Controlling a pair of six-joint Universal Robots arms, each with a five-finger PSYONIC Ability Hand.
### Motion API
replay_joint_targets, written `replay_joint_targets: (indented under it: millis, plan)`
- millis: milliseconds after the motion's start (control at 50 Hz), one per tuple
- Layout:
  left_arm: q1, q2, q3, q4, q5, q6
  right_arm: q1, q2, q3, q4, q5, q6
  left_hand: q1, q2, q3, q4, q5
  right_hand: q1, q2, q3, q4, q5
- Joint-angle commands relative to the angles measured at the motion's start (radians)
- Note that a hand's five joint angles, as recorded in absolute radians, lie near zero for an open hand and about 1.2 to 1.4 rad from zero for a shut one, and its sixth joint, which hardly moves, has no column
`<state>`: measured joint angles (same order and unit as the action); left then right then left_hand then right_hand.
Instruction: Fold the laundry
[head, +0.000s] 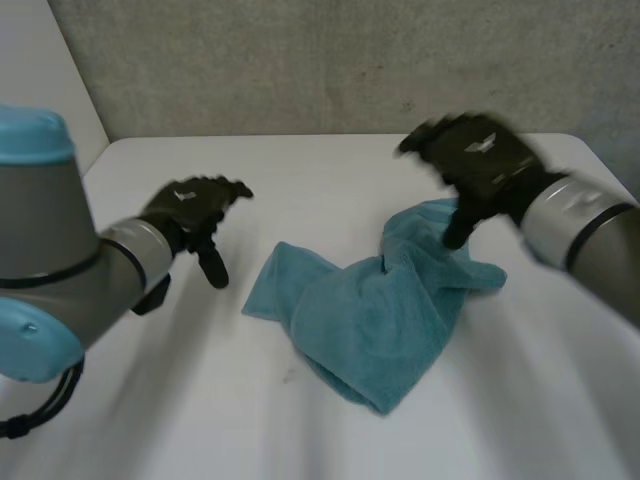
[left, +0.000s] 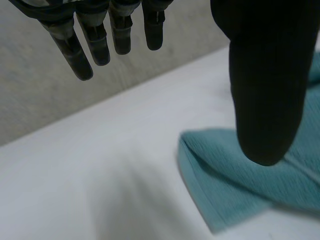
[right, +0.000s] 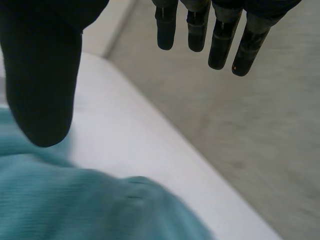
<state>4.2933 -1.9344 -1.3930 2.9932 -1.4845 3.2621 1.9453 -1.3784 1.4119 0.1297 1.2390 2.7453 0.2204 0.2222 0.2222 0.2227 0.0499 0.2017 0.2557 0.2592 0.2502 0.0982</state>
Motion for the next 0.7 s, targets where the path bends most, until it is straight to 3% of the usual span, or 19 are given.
replay_joint_targets:
  millis: [20, 160, 220, 260, 280, 300, 320, 380, 440, 480, 540, 660, 700]
  plan:
    - [-0.015, -0.061, -0.001, 0.055, -0.007, 0.031, 0.142, 0.175, -0.013, -0.004, -0.081, -0.087, 0.034, 0.032, 0.032, 0.032, 0.030, 0.121, 0.067, 0.064, 0.073, 0.050]
    - [-0.009, -0.043, -0.003, 0.089, -0.007, 0.028, 0.204, 0.371, -0.096, -0.001, -0.064, -0.131, 0.025, 0.024, 0.024, 0.023, 0.021, 0.145, 0.091, 0.087, 0.096, 0.074]
    - [-0.009, -0.031, -0.004, 0.089, -0.007, 0.028, 0.222, 0.449, -0.134, -0.004, -0.050, -0.134, 0.017, 0.015, 0.015, 0.014, 0.013, 0.291, 0.237, 0.234, 0.243, 0.220]
    - [-0.010, -0.021, -0.006, 0.089, -0.007, 0.027, 0.225, 0.490, -0.178, -0.005, -0.029, -0.136, 0.008, 0.006, 0.006, 0.006, 0.004, 0.668, 0.614, 0.610, 0.619, 0.597]
    - [-0.010, -0.021, -0.006, 0.089, -0.007, 0.027, 0.225, 0.490, -0.179, -0.005, -0.029, -0.136, 0.008, 0.006, 0.006, 0.006, 0.004, 0.670, 0.616, 0.613, 0.622, 0.599]
    - [-0.010, -0.018, -0.009, 0.089, -0.007, 0.027, 0.225, 0.492, -0.203, -0.010, -0.014, -0.127, 0.008, 0.006, 0.006, 0.006, 0.004, 1.074, 1.020, 1.017, 1.026, 1.003]
    - [-0.010, -0.018, -0.009, 0.089, -0.007, 0.027, 0.228, 0.487, -0.227, -0.019, 0.006, -0.116, 0.008, 0.006, 0.006, 0.006, 0.004, 1.193, 1.139, 1.136, 1.145, 1.122]
    - [-0.013, -0.020, -0.012, 0.090, -0.007, 0.025, 0.227, 0.476, -0.248, -0.035, 0.025, -0.102, -0.001, -0.003, -0.003, -0.003, -0.005, 1.195, 1.141, 1.137, 1.146, 1.124]
    - [-0.017, -0.025, -0.021, 0.093, -0.002, 0.027, 0.219, 0.371, -0.254, -0.082, 0.063, -0.033, -0.013, -0.015, -0.015, -0.015, -0.017, 1.195, 1.141, 1.137, 1.146, 1.124]
    - [-0.021, -0.031, -0.027, 0.099, 0.000, 0.027, 0.221, 0.224, -0.226, -0.125, 0.086, 0.078, -0.019, -0.020, -0.020, -0.021, -0.023, 1.195, 1.141, 1.137, 1.146, 1.124]
    - [-0.030, -0.047, -0.044, 0.136, 0.007, 0.030, 0.213, 0.127, -0.197, -0.134, 0.076, 0.164, -0.030, -0.032, -0.032, -0.033, -0.034, 1.195, 1.141, 1.137, 1.146, 1.124]
    - [-0.059, -0.080, -0.049, 0.174, 0.043, 0.025, 0.211, 0.039, -0.143, -0.128, 0.079, 0.200, -0.042, -0.044, -0.044, -0.044, -0.046, 1.195, 1.141, 1.137, 1.146, 1.124]
    - [-0.084, -0.106, -0.049, 0.200, 0.107, 0.005, 0.213, -0.026, -0.084, -0.128, 0.076, 0.198, -0.042, -0.044, -0.044, -0.044, -0.046, 1.195, 1.141, 1.137, 1.146, 1.124]
